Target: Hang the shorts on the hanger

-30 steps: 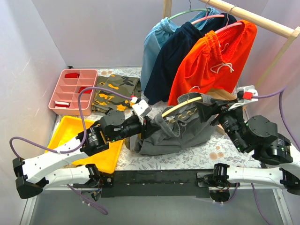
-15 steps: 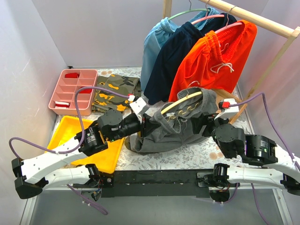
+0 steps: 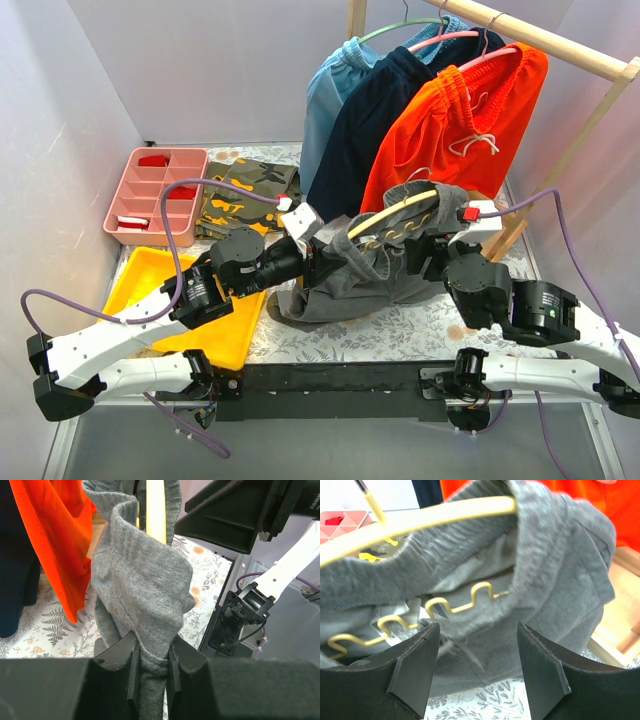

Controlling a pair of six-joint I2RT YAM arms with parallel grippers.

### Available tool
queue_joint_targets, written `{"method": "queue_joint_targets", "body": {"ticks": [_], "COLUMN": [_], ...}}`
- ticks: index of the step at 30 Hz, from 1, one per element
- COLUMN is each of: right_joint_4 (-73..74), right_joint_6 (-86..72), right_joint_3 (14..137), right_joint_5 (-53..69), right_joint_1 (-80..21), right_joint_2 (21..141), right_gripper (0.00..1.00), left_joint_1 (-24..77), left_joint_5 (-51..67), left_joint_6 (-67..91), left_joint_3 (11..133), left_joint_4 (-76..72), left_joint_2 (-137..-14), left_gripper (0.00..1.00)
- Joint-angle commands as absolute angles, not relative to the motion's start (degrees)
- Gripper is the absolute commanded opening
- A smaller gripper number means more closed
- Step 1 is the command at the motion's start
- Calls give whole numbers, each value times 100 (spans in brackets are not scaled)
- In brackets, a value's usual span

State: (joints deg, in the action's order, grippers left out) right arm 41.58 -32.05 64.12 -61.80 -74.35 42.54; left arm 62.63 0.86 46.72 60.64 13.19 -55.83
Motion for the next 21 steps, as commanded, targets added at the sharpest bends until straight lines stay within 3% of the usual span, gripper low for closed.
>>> {"method": "queue_joint_targets", "body": {"ticks": [1,5,21], "right_joint_4": [3570,3542,4095], "right_joint_6": [-2840,-2733,-2434], "right_joint_3": [6671,6907,7584], "right_joint_5": [-5495,-3986,-2137], "right_joint_1": [-7050,-6182,-4264], "right_joint_2": [4377,4438,4965], "right_gripper": [71,71,71], "left_joint_1": [6258,6249,6249], "left_joint_5": [62,-202,-422], "left_joint_6": [4579,4605,4605], "left_joint_3": [6381,6276,6416], "left_joint_4": [685,440,26], "left_joint_2": [-5467,-5502,-5783], "left_gripper": [0,0,0]}}
